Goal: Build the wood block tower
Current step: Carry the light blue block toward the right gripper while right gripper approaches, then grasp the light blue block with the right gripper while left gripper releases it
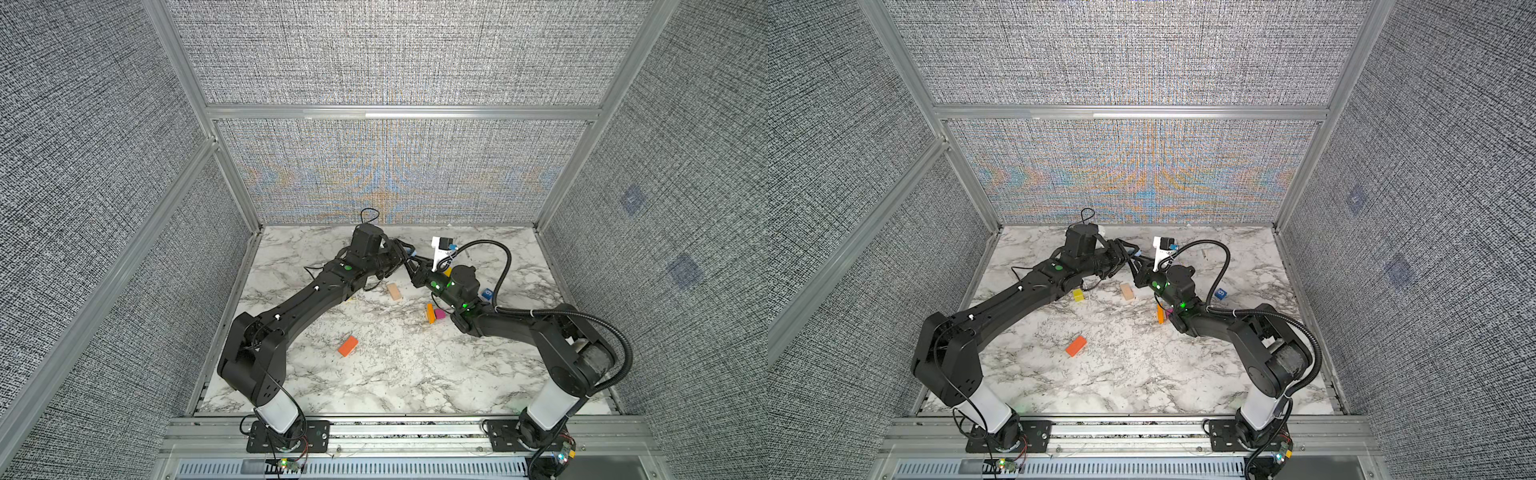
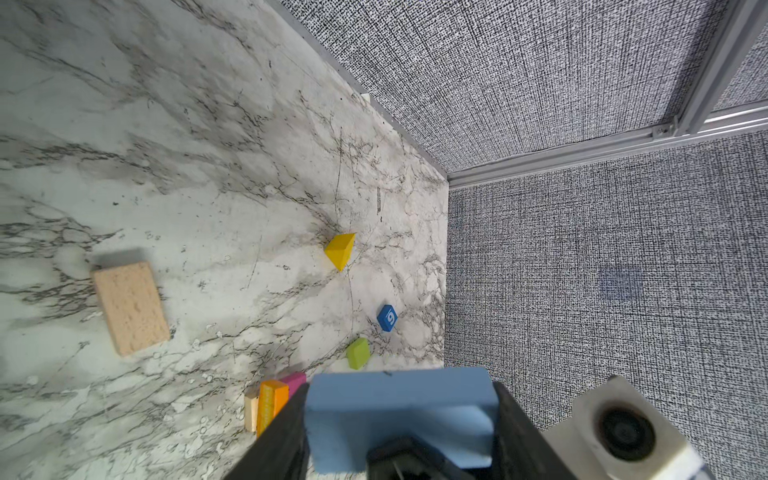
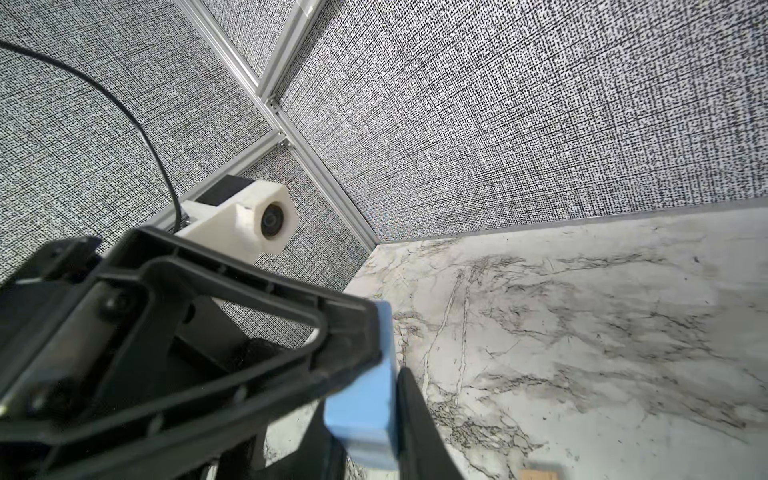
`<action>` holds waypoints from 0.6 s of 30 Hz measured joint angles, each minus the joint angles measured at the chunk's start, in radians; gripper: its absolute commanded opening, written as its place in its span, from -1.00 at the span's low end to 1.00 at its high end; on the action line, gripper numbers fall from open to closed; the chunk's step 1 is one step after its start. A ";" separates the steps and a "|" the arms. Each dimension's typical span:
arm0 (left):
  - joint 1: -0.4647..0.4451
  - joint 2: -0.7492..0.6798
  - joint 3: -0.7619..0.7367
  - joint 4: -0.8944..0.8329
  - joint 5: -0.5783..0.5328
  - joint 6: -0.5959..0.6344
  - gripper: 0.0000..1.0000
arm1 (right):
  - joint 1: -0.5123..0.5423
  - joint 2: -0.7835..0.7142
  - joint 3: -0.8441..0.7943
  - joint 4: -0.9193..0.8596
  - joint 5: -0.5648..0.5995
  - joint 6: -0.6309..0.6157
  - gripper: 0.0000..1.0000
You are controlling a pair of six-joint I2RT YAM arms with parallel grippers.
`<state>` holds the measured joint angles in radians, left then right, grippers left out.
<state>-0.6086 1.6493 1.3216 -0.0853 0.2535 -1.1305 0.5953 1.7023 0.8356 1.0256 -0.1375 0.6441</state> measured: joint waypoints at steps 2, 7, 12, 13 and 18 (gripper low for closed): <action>0.000 -0.002 0.000 -0.002 0.000 0.000 -0.06 | 0.000 -0.005 -0.005 0.001 -0.001 -0.003 -0.53; 0.002 -0.008 -0.001 0.000 -0.002 0.002 -0.06 | -0.001 -0.012 -0.007 -0.001 -0.001 0.018 -0.48; 0.001 -0.009 -0.010 0.002 -0.013 0.002 -0.05 | 0.000 -0.012 -0.007 -0.006 -0.006 0.026 -0.61; 0.000 -0.009 -0.011 0.002 -0.016 0.002 -0.05 | 0.000 -0.012 -0.007 -0.011 -0.006 0.022 -0.64; 0.000 -0.009 -0.011 -0.005 -0.018 0.001 0.01 | 0.001 -0.013 -0.007 -0.024 -0.009 0.002 -0.73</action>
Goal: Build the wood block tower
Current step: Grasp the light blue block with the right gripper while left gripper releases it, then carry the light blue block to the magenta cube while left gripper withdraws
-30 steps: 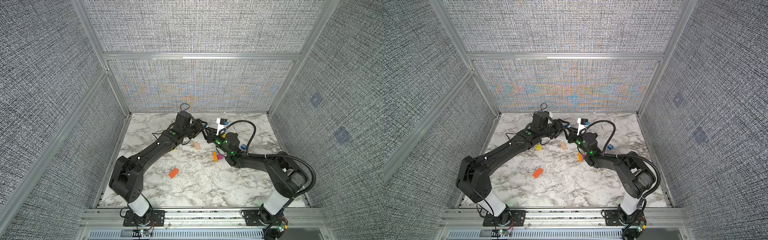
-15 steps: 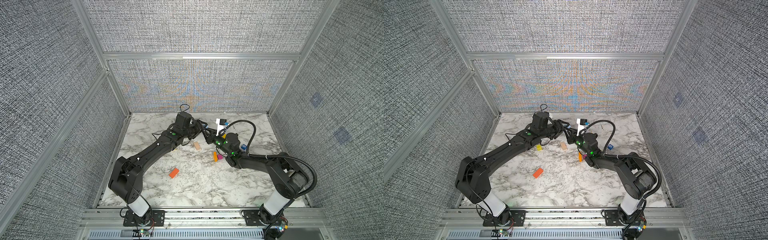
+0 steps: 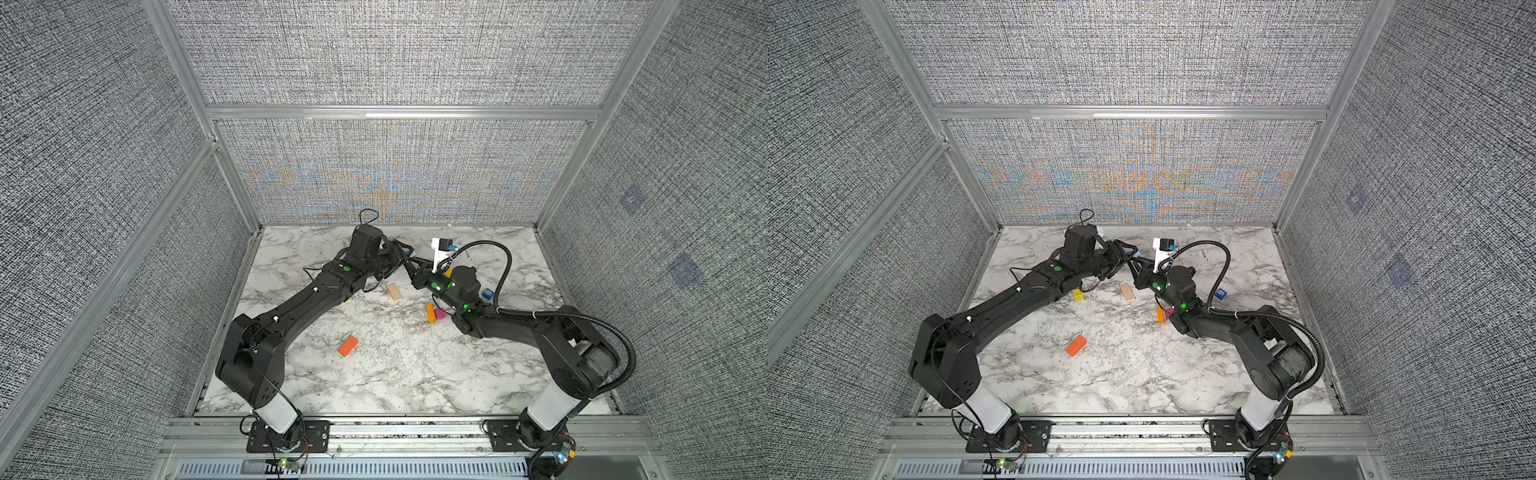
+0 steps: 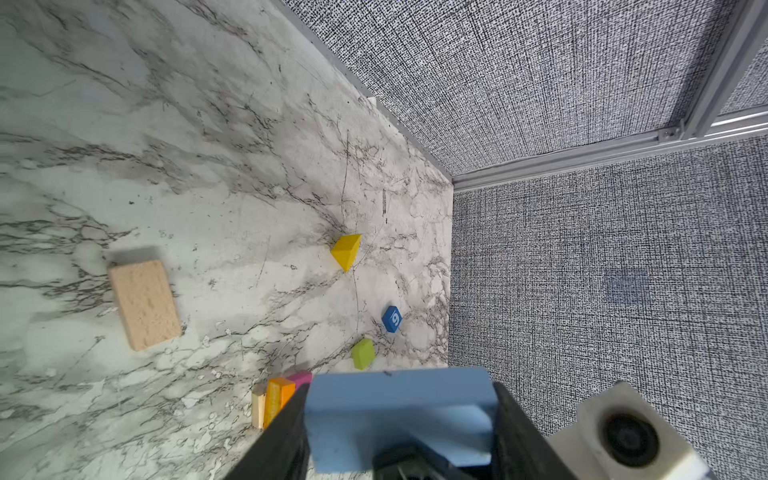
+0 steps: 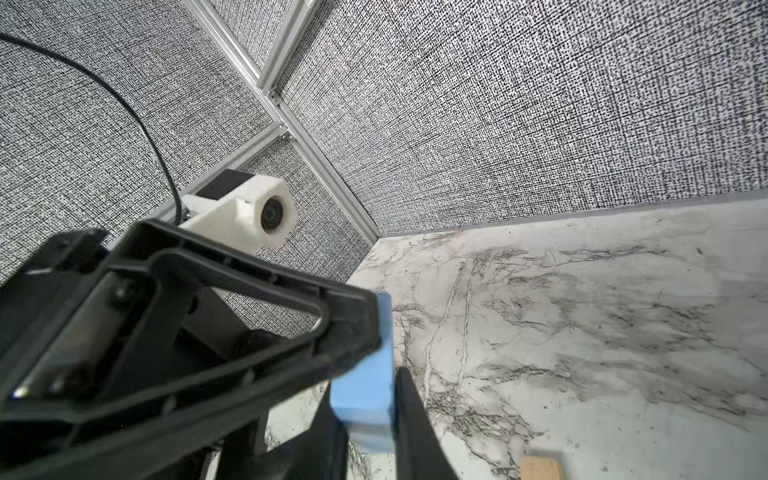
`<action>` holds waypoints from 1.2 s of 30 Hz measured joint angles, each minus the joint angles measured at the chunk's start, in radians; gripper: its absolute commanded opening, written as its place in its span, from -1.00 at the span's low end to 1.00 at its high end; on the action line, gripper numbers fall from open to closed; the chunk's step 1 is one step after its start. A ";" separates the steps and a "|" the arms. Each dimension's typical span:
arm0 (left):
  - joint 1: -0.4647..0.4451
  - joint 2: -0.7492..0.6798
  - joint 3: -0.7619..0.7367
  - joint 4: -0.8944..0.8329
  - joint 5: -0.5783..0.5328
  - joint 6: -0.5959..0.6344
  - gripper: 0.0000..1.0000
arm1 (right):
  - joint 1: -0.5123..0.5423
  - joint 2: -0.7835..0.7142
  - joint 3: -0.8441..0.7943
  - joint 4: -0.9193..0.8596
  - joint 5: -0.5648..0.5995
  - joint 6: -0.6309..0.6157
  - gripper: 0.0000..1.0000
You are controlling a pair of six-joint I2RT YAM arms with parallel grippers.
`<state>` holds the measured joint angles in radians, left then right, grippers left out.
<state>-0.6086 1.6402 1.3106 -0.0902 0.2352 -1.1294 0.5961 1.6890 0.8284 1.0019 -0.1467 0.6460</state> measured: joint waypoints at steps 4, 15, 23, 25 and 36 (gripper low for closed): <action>0.000 0.000 0.000 0.000 0.001 0.000 0.71 | 0.000 -0.009 0.000 -0.021 0.002 -0.005 -0.77; 0.024 -0.116 -0.038 -0.019 -0.043 0.129 0.97 | -0.038 -0.168 -0.010 -0.283 0.007 -0.019 -0.77; 0.060 -0.265 -0.152 -0.099 -0.133 0.255 0.97 | -0.192 -0.326 0.164 -0.911 -0.111 -0.132 -0.77; 0.063 -0.296 -0.169 -0.125 -0.161 0.294 0.97 | -0.227 -0.320 0.242 -1.085 -0.151 -0.173 -0.77; 0.069 -0.417 -0.327 -0.179 -0.259 0.440 0.98 | -0.260 -0.088 0.672 -1.908 -0.223 -0.430 -0.77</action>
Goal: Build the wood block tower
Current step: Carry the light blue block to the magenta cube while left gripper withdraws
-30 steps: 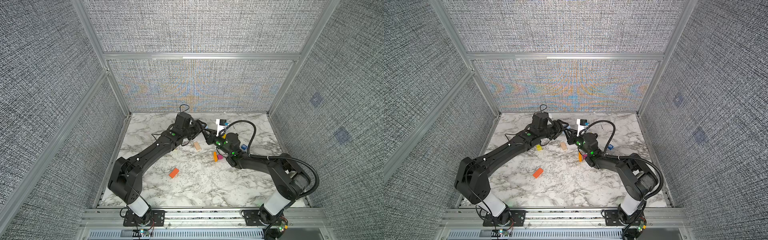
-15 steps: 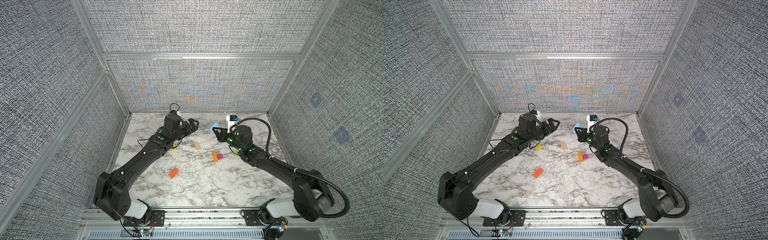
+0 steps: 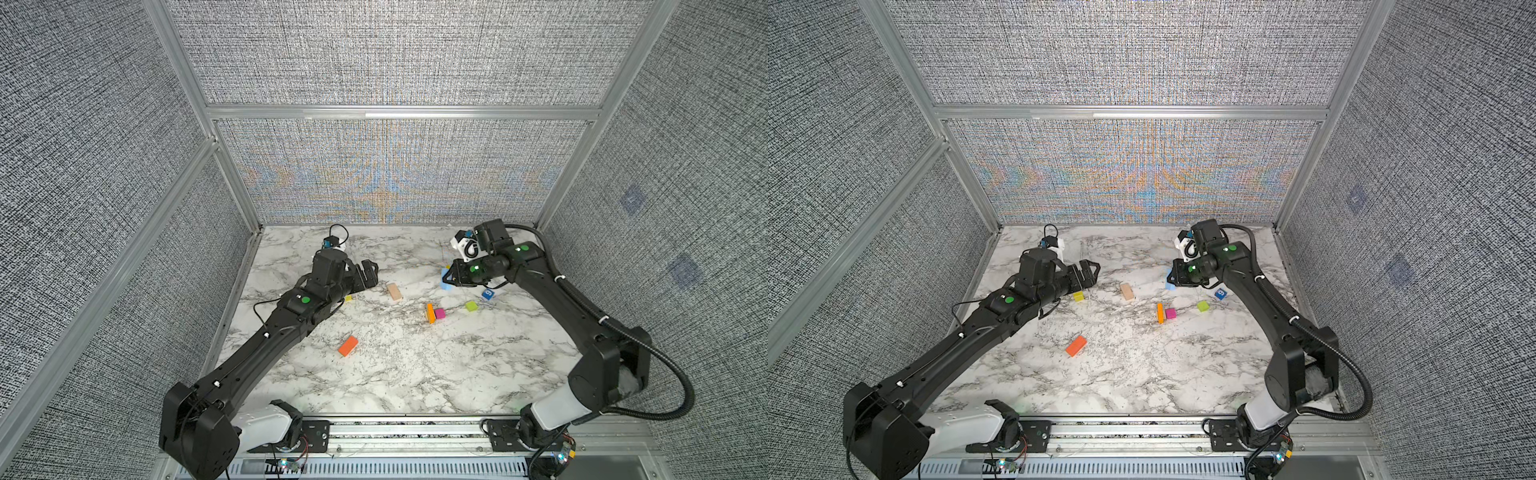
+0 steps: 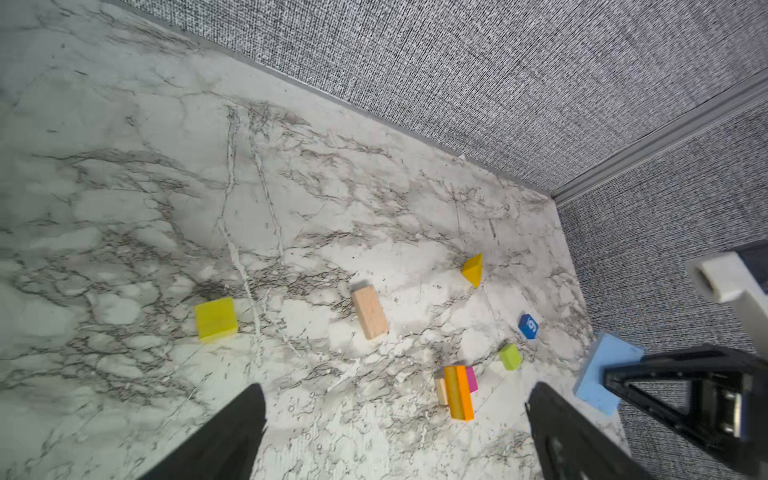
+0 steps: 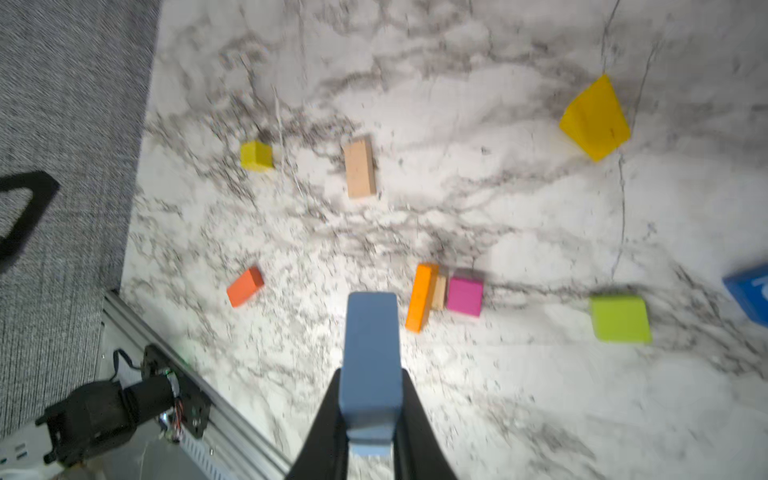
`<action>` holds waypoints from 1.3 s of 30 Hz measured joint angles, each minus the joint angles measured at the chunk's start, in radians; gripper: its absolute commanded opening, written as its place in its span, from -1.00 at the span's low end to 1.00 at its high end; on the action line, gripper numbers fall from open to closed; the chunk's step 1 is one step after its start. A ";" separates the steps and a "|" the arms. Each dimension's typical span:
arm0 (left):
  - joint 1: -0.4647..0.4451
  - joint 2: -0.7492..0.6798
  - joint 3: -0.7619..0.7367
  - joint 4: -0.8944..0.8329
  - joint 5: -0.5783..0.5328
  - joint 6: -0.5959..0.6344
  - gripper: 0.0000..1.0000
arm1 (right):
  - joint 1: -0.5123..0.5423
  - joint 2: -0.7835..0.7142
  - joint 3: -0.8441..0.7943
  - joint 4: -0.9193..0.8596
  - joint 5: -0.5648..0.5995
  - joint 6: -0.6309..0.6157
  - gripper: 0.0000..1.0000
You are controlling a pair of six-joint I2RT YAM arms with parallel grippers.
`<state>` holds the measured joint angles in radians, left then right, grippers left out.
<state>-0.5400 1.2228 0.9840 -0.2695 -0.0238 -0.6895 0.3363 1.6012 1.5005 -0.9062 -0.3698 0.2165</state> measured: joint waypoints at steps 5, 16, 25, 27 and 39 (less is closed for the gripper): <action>0.000 -0.004 -0.106 0.006 0.000 0.000 0.97 | 0.008 0.080 0.119 -0.200 0.056 -0.064 -0.77; 0.000 0.007 -0.207 0.045 0.001 -0.011 0.98 | 0.073 0.216 0.161 -0.327 0.214 -0.090 -0.77; 0.000 0.034 -0.188 -0.004 -0.034 -0.030 0.97 | 0.110 0.345 0.235 -0.323 0.260 -0.083 -0.77; 0.000 0.035 -0.187 -0.014 -0.045 -0.030 0.98 | 0.115 0.365 0.245 -0.320 0.263 -0.082 -0.77; 0.000 0.034 -0.209 -0.042 -0.075 -0.042 0.98 | 0.116 0.457 0.279 -0.309 0.283 -0.060 -0.74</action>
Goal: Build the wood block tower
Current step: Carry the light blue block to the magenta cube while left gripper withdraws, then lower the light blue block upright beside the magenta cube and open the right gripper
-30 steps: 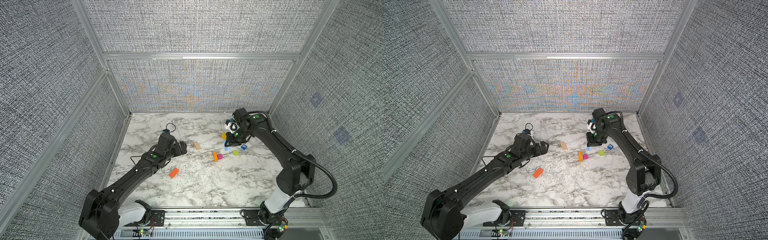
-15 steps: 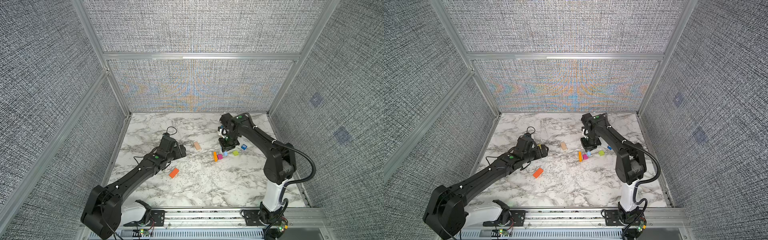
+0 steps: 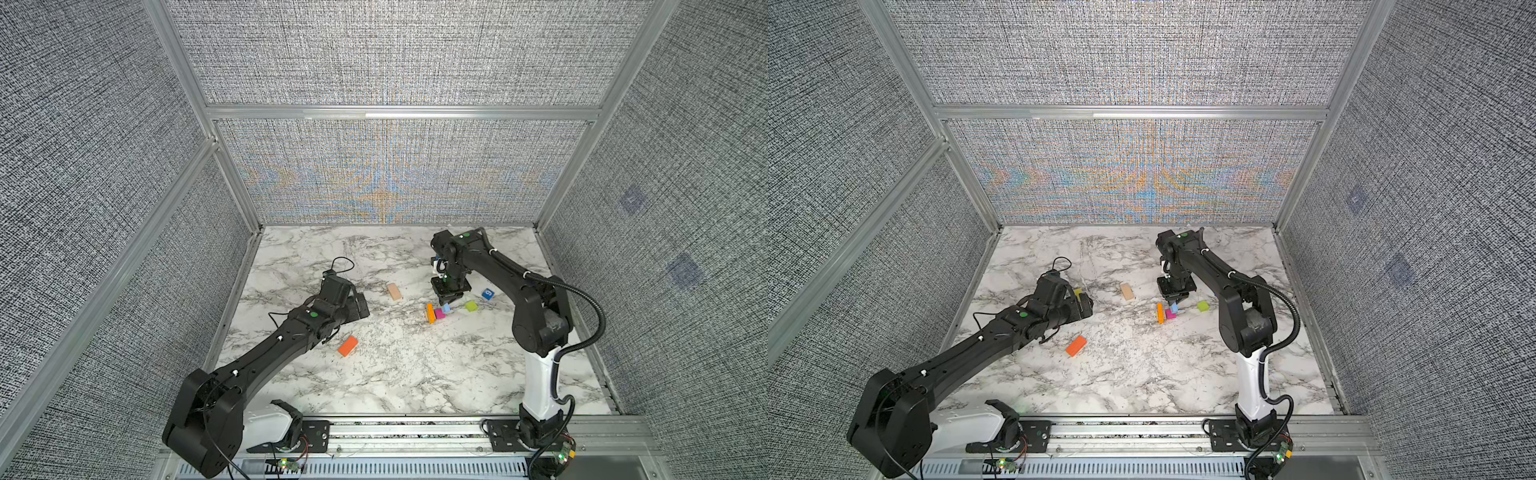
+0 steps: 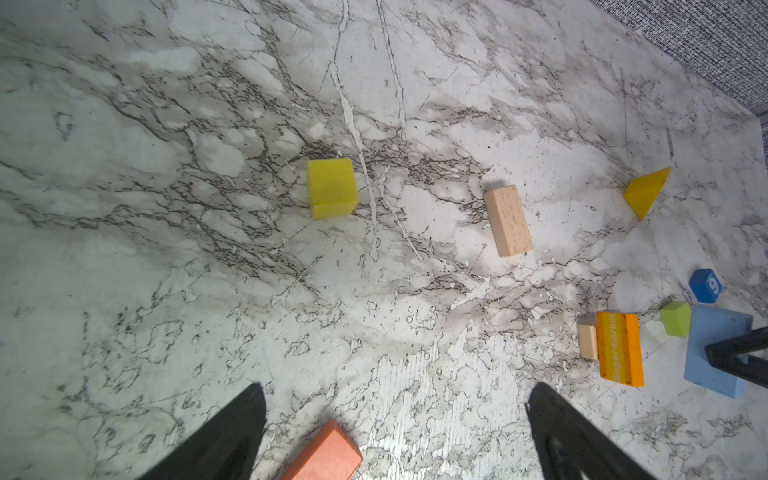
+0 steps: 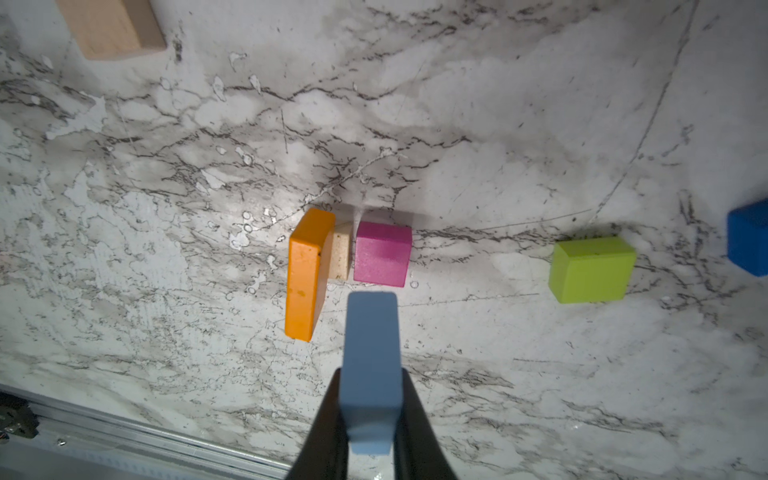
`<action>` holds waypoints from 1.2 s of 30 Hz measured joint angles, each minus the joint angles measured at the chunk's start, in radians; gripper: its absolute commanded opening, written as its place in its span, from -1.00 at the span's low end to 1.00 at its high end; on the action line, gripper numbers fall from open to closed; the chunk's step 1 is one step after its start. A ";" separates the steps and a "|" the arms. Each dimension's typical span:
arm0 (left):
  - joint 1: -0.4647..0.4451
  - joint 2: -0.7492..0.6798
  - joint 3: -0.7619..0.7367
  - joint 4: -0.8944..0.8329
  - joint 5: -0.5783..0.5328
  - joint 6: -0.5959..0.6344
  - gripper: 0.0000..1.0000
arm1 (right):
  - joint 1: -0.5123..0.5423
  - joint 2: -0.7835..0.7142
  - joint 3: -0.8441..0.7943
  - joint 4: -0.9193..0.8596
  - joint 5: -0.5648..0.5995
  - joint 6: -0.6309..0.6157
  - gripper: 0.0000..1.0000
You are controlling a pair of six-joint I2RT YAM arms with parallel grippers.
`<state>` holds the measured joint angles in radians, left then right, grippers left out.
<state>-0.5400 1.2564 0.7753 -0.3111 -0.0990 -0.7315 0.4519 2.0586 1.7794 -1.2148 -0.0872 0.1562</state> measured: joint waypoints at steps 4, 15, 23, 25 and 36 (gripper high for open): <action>0.000 0.005 -0.003 0.000 -0.003 -0.003 0.98 | 0.000 0.025 0.011 0.001 0.000 0.003 -0.72; 0.000 0.030 -0.010 0.005 0.000 -0.003 0.98 | 0.001 0.045 -0.018 0.023 0.003 0.010 -0.66; 0.000 0.021 -0.015 0.003 0.001 -0.003 0.97 | 0.006 0.071 -0.021 0.037 -0.006 0.022 -0.64; 0.000 0.021 -0.017 0.003 0.001 -0.003 0.98 | 0.006 0.080 -0.021 0.037 -0.008 0.022 -0.64; 0.000 0.027 -0.017 0.006 0.005 -0.002 0.98 | 0.007 0.099 -0.015 0.035 0.000 0.022 -0.62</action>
<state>-0.5396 1.2839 0.7586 -0.3050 -0.0940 -0.7338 0.4587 2.1578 1.7645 -1.1793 -0.0872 0.1783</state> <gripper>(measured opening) 0.988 0.190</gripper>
